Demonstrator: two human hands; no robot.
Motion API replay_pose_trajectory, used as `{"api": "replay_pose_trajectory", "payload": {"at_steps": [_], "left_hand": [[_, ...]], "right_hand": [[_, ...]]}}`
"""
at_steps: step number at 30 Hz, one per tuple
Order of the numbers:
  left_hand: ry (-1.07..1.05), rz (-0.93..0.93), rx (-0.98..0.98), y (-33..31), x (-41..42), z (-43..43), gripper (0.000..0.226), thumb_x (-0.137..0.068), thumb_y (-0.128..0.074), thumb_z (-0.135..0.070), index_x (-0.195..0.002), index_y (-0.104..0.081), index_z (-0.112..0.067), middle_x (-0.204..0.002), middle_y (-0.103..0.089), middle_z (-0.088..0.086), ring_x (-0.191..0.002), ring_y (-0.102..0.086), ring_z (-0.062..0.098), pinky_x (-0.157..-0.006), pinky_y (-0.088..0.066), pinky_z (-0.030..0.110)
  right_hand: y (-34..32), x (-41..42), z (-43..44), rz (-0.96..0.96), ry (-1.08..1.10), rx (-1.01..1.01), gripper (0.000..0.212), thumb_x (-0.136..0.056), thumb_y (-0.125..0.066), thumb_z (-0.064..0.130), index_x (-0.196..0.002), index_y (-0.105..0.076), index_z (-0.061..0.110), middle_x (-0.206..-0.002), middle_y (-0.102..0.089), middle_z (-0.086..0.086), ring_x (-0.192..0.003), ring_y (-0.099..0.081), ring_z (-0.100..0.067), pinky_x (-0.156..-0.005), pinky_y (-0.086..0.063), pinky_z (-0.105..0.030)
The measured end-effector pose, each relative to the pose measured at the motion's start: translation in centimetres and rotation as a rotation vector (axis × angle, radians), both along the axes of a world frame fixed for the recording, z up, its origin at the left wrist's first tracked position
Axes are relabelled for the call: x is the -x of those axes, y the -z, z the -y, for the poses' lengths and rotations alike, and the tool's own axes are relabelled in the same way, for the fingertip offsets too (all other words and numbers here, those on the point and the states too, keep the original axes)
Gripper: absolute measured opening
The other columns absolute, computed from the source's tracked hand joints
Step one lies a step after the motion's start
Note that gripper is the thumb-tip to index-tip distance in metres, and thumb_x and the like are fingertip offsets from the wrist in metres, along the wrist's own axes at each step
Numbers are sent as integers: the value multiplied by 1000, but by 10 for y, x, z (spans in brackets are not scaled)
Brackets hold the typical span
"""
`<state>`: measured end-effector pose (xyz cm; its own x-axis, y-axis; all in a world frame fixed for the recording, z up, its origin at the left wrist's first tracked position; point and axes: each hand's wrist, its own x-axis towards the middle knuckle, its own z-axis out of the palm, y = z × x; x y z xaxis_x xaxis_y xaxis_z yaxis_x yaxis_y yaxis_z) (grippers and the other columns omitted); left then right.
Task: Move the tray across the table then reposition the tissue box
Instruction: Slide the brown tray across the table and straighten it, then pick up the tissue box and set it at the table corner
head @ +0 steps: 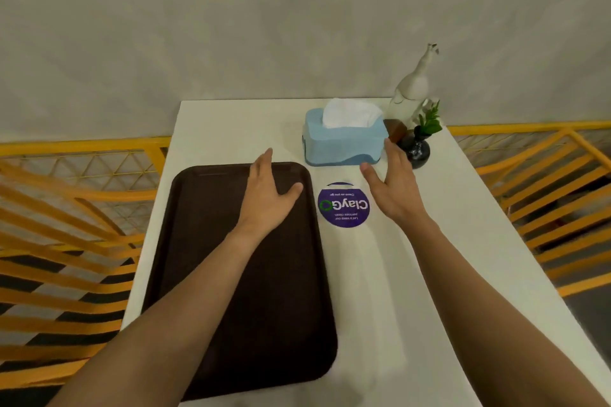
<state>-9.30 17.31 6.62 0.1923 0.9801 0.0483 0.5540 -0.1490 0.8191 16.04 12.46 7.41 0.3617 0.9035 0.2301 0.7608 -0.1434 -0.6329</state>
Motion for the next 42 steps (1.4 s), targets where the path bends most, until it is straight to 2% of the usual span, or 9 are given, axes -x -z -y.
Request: {"api": "replay_pose_trajectory", "payload": {"at_steps": [6,11,15,17,20,24,26,34,42], "left_hand": [[-76,46,12,4,-83,-45,108,-81,-81,-42,-161,-13,-18,-164,-24,9,-149,-29,25,-106,-26,27],[-109,-10,48,14,-116,-70,116,-76,-84,-41,-161,-10,-12,-162,-26,13,-146,-31,30,-109,-30,33],[-132,-18,87,18,-124,-86,120,-74,-86,-40,-160,-9,-9,-158,-33,16,-144,-35,33,-112,-34,42],[-114,5,97,20,-126,-90,114,-75,-86,-39,-159,-14,-10,-149,-45,12,-137,-44,30,-103,-42,32],[-93,39,84,25,-126,-94,89,-76,-87,-36,-144,-35,-14,-124,-55,-3,-118,-56,20,-72,-45,7],[-141,24,72,24,-129,-99,71,-76,-86,-33,-133,-52,-10,-125,-60,10,-116,-56,25,-92,-51,37],[-158,31,74,22,-131,-101,67,-77,-86,-31,-133,-55,-8,-123,-60,12,-115,-56,28,-94,-50,40],[-146,82,10,1,-121,-107,64,-77,-85,-31,-132,-59,-10,-121,-62,12,-110,-58,25,-90,-51,35],[-182,73,-84,-24,-55,-121,64,-74,-86,-37,-129,-62,-15,-109,-57,-1,-99,-55,17,-81,-43,28]], "right_hand": [[-3,-55,-64,-61,-61,-11,66,-96,-62,38,-149,-33,12,-148,-41,-11,-134,-41,-29,-112,-38,-49],[22,-71,-79,-127,-157,27,72,-95,-65,31,-154,-26,14,-151,-38,-11,-139,-37,-29,-114,-34,-48],[39,-71,-83,-197,-167,15,75,-96,-65,28,-156,-21,16,-151,-37,-11,-136,-39,-26,-109,-33,-35],[46,-70,-84,-212,-145,14,76,-98,-62,32,-158,-16,17,-154,-36,-10,-138,-38,-28,-108,-31,-34],[51,-72,-88,-244,-85,39,81,-99,-58,37,-159,-9,12,-156,-37,-12,-138,-39,-34,-112,-35,-42],[55,-72,-90,-244,-35,85,73,-101,-54,38,-158,-15,13,-148,-44,-17,-130,-44,-39,-106,-41,-55],[53,-72,-92,-277,-18,66,63,-102,-54,35,-154,-24,16,-142,-49,-16,-126,-47,-38,-103,-44,-56],[34,-67,-96,-307,1,13,54,-102,-56,33,-148,-34,18,-137,-56,-10,-124,-54,-31,-102,-48,-48],[7,-14,-112,-259,-53,-86,60,-99,-56,49,-148,-38,20,-133,-61,-4,-112,-61,-21,-80,-47,-27]]}}
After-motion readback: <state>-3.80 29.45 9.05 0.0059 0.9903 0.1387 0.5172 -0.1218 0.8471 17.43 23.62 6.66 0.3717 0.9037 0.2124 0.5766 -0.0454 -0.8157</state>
